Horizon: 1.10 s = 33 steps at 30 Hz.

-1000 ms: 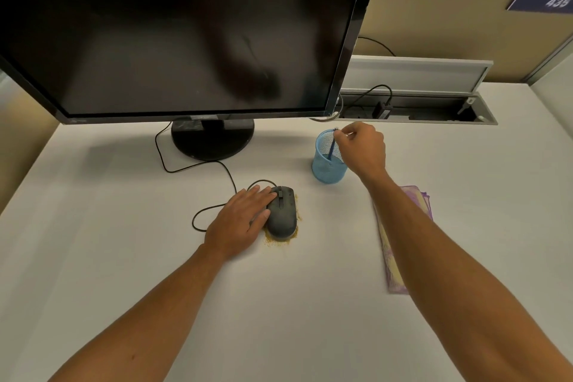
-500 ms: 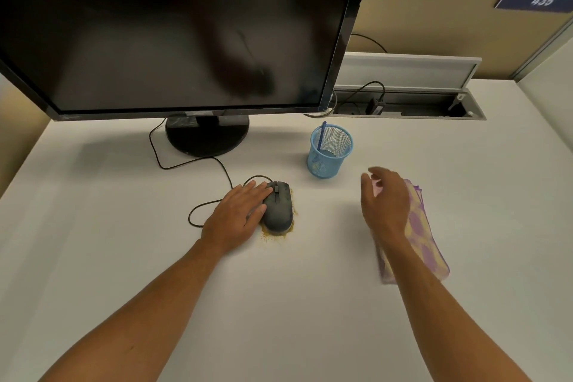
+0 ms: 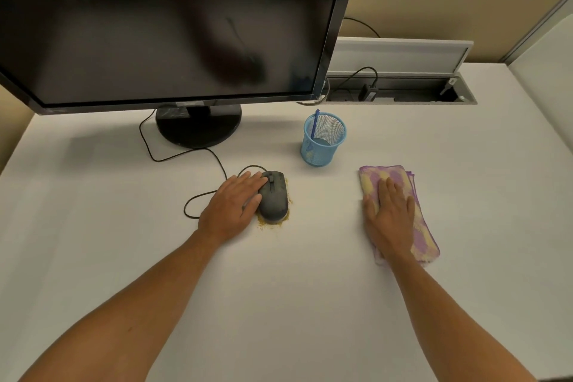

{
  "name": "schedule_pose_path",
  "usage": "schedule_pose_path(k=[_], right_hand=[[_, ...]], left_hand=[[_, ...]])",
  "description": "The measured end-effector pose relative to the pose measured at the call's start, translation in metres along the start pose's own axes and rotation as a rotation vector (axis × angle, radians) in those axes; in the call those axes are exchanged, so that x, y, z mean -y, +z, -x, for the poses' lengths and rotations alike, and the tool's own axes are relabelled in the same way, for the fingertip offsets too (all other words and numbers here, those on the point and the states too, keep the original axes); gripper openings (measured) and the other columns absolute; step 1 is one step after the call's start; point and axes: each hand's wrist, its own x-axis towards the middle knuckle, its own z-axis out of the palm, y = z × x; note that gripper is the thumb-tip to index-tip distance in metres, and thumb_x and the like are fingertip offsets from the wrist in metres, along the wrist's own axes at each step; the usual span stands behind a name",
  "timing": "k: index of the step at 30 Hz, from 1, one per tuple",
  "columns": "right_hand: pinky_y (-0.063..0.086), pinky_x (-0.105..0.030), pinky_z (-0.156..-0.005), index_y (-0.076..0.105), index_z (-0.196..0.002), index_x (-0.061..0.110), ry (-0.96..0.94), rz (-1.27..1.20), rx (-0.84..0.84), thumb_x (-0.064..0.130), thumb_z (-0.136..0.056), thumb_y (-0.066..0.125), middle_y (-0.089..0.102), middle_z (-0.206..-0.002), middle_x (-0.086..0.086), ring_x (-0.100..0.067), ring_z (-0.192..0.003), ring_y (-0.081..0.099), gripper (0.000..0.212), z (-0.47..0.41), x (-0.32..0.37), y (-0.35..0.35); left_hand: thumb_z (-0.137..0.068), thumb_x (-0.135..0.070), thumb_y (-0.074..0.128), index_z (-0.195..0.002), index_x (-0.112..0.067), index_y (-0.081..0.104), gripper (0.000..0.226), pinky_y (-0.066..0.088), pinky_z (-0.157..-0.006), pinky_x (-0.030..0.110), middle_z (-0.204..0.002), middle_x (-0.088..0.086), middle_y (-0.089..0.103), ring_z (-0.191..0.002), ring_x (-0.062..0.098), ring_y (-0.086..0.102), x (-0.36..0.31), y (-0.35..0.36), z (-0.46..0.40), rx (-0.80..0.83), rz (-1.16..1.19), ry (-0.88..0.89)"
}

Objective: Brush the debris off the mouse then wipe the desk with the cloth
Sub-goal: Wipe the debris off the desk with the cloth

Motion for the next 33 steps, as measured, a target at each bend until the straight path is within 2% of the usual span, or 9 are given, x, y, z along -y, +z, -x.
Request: schedule_pose_path(k=[5,11,14,18,21,24,27,30,33], right_hand=[[0.003,-0.044,-0.12,0.02,-0.153,0.015,-0.029,-0.017,0.029,0.049,-0.095,0.023,0.021,-0.16,-0.007,-0.018,-0.148,0.011,0.068,0.01,0.016,0.002],[-0.002,-0.039,-0.12,0.015,-0.154,0.018,-0.1,-0.091,0.066,0.045,-0.096,0.023,0.015,-0.161,-0.004,-0.016,-0.149,0.006,0.065,0.039,0.069,0.016],[-0.001,-0.037,-0.121,0.02,-0.153,0.018,-0.146,-0.139,0.058,0.04,-0.097,0.022,0.022,-0.16,-0.004,-0.016,-0.148,0.011,0.06,0.05,0.093,0.02],[0.013,-0.029,-0.117,0.032,-0.148,0.021,-0.13,-0.447,0.061,0.028,-0.102,0.035,0.035,-0.154,-0.001,-0.018,-0.142,0.027,0.047,0.053,0.107,0.013],[0.023,-0.023,-0.113,0.04,-0.143,0.019,-0.073,-0.645,-0.116,0.016,-0.1,0.044,0.043,-0.148,0.001,-0.013,-0.134,0.039,0.044,0.045,0.095,-0.001],[0.031,-0.034,-0.112,0.042,-0.14,0.019,0.008,-0.584,-0.163,0.017,-0.099,0.044,0.049,-0.142,-0.001,-0.019,-0.129,0.045,0.041,0.042,0.067,-0.008],[0.027,-0.047,-0.112,0.04,-0.138,0.01,-0.13,-0.251,-0.081,0.023,-0.096,0.041,0.048,-0.141,-0.014,-0.032,-0.131,0.041,0.045,0.045,0.049,0.0],[0.013,-0.041,-0.118,0.037,-0.142,0.007,-0.215,-0.196,0.008,0.025,-0.094,0.035,0.043,-0.146,-0.016,-0.031,-0.139,0.031,0.051,0.043,0.056,0.01],[0.008,-0.036,-0.12,0.036,-0.145,0.008,-0.231,-0.265,0.051,0.025,-0.097,0.033,0.039,-0.151,-0.015,-0.027,-0.143,0.028,0.051,0.044,0.072,0.014]], left_hand=[[-0.101,-0.038,0.03,-0.146,-0.025,0.04,0.049,0.014,-0.119,0.03,-0.15,-0.003,0.043,-0.143,0.016,0.031,-0.002,-0.002,0.0,-0.001,0.0,0.005],[-0.101,-0.04,0.028,-0.147,-0.024,0.039,0.05,0.013,-0.119,0.029,-0.151,-0.003,0.042,-0.144,0.016,0.03,-0.003,-0.004,0.001,0.013,0.003,0.005],[-0.101,-0.04,0.027,-0.147,-0.024,0.039,0.05,0.013,-0.119,0.029,-0.151,-0.003,0.042,-0.144,0.016,0.03,-0.003,-0.004,0.0,0.021,-0.002,0.005],[-0.101,-0.039,0.029,-0.147,-0.024,0.039,0.049,0.012,-0.119,0.028,-0.152,-0.003,0.041,-0.144,0.016,0.029,-0.004,-0.004,0.0,0.02,-0.012,-0.001],[-0.102,-0.038,0.03,-0.147,-0.024,0.039,0.049,0.012,-0.12,0.029,-0.153,-0.004,0.039,-0.145,0.016,0.027,-0.004,-0.004,0.0,0.016,-0.022,-0.006],[-0.102,-0.039,0.03,-0.148,-0.025,0.037,0.049,0.012,-0.12,0.029,-0.154,-0.006,0.036,-0.146,0.014,0.023,-0.004,-0.003,0.001,0.013,-0.026,-0.016],[-0.102,-0.039,0.029,-0.148,-0.026,0.037,0.049,0.012,-0.121,0.031,-0.155,-0.007,0.033,-0.148,0.011,0.019,-0.004,-0.002,0.001,0.025,-0.015,-0.021],[-0.101,-0.038,0.03,-0.145,-0.021,0.043,0.048,0.014,-0.12,0.032,-0.154,-0.002,0.037,-0.147,0.014,0.023,-0.009,-0.004,0.001,-0.032,-0.024,-0.032],[-0.098,-0.042,0.033,-0.137,-0.018,0.052,0.05,0.031,-0.112,0.039,-0.144,0.004,0.049,-0.137,0.021,0.039,-0.028,-0.008,-0.002,-0.166,-0.11,-0.09]])
